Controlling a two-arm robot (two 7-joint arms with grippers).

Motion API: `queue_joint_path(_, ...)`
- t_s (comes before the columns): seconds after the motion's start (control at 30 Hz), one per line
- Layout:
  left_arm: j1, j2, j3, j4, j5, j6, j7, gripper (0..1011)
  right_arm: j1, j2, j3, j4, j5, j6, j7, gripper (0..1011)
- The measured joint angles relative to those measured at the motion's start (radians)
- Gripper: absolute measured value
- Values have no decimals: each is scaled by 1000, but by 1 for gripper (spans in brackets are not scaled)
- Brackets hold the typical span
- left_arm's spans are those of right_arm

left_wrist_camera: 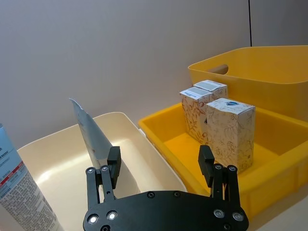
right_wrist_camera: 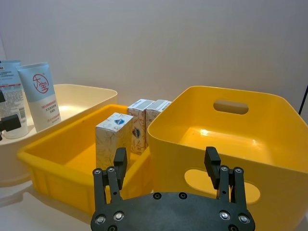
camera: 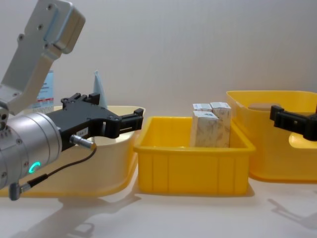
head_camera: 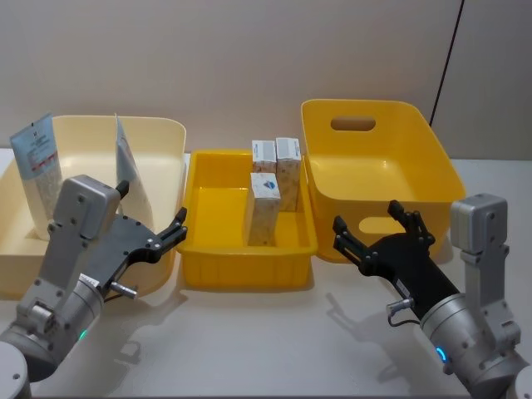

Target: Bimanual collaborative sorting of washing and personal care products

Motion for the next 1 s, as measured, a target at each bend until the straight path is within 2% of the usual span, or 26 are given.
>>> queue_joint_path(1.0, 0, 0, 0, 0, 0, 0, 0, 1003, 0, 0, 0, 0, 0, 0, 0, 1001)
